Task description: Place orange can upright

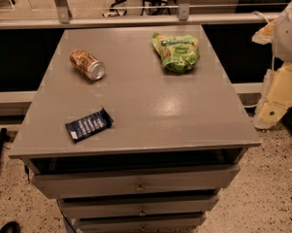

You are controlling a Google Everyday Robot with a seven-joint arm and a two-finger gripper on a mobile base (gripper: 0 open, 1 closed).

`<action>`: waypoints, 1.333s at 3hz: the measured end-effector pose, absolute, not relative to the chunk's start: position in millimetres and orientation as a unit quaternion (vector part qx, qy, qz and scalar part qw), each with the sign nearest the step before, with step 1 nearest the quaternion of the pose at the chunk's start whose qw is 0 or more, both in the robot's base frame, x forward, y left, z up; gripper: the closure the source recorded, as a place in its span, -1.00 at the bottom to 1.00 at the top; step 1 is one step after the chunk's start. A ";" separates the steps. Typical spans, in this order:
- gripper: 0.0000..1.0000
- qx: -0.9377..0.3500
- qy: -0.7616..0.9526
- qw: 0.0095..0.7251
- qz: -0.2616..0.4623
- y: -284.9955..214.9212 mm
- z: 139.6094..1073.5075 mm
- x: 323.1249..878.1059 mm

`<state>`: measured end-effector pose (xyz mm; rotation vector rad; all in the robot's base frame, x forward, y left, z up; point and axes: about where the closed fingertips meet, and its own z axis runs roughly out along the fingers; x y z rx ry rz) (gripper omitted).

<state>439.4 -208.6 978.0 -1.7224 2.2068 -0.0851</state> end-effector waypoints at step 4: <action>-1.00 -0.599 0.765 0.224 0.085 -16.4 973.8 508.7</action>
Offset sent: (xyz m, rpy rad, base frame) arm 0.0787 0.2155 -0.0118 0.2777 0.0552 0.0624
